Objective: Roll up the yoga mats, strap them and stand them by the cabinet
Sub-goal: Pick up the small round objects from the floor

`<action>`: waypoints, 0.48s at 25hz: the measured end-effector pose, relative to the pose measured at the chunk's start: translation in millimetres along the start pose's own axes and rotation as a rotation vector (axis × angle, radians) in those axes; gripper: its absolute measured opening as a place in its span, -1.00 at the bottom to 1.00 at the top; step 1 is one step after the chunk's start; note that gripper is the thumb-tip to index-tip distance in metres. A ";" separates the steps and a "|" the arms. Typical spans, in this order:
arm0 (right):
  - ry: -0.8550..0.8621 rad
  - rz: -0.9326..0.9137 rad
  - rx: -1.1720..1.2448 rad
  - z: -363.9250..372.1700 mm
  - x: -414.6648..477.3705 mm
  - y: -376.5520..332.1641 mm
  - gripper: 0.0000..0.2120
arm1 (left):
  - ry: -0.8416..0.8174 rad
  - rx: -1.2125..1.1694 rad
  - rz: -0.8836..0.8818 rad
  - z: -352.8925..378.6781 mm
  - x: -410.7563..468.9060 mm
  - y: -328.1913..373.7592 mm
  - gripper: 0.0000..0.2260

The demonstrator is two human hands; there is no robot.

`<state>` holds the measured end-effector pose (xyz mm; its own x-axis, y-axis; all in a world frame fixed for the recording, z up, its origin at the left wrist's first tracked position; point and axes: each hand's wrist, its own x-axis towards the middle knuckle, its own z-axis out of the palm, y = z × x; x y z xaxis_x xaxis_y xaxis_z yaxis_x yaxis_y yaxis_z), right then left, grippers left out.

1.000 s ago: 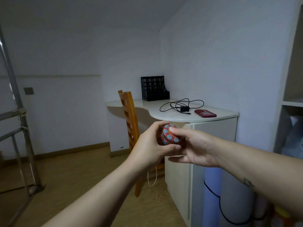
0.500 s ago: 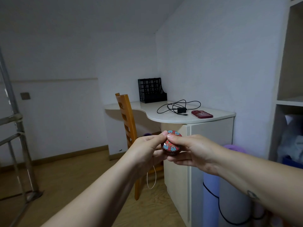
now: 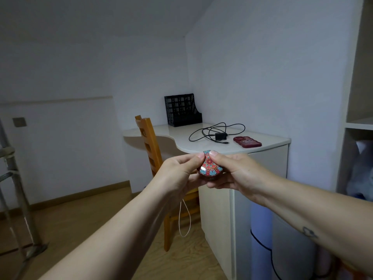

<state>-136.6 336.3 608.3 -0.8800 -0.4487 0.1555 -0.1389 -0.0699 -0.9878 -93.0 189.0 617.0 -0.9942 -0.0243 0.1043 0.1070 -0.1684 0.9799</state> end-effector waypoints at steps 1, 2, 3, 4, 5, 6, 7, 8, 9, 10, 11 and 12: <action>0.015 0.000 -0.002 -5.9 10.5 1.5 -0.64 | -0.003 0.022 0.001 1.8 13.2 -0.8 -0.70; 0.029 0.009 0.008 -13.2 22.9 3.2 -0.63 | -0.012 0.041 0.006 3.5 29.1 -3.5 -0.69; 0.043 0.025 0.029 -20.9 34.5 4.3 -0.64 | -0.034 0.051 0.020 5.8 43.9 -6.7 -0.68; 0.057 0.044 0.064 -31.3 49.1 4.5 -0.65 | -0.069 0.055 0.044 8.6 63.0 -10.8 -0.66; 0.068 0.070 0.100 -40.9 62.7 4.7 -0.67 | -0.101 0.056 0.071 11.6 80.3 -14.6 -0.64; 0.079 0.097 0.129 -51.5 78.3 5.1 -0.68 | -0.125 0.064 0.092 15.3 100.4 -18.5 -0.61; 0.095 0.120 0.145 -62.9 94.8 5.8 -0.71 | -0.144 0.067 0.108 19.0 122.5 -21.5 -0.60; 0.112 0.135 0.159 -73.7 111.1 6.3 -0.74 | -0.155 0.063 0.115 21.8 145.4 -23.1 -0.60; 0.133 0.141 0.168 -85.1 127.7 5.4 -0.78 | -0.164 0.043 0.106 25.4 169.2 -22.4 -0.62; 0.162 0.142 0.167 -96.5 143.3 3.9 -0.80 | -0.175 0.009 0.082 30.0 191.5 -20.8 -0.65; 0.192 0.144 0.148 -108.3 158.2 0.7 -0.81 | -0.191 -0.032 0.039 35.0 214.0 -18.6 -0.68; 0.206 0.134 0.097 -117.0 168.2 -1.9 -0.81 | -0.200 -0.067 0.003 38.9 229.1 -15.8 -0.71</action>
<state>-337.5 365.1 636.4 -0.9629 -0.2695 0.0100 0.0210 -0.1119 -0.9935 -322.7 224.4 632.1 -0.9747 0.1703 0.1450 0.1030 -0.2336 0.9669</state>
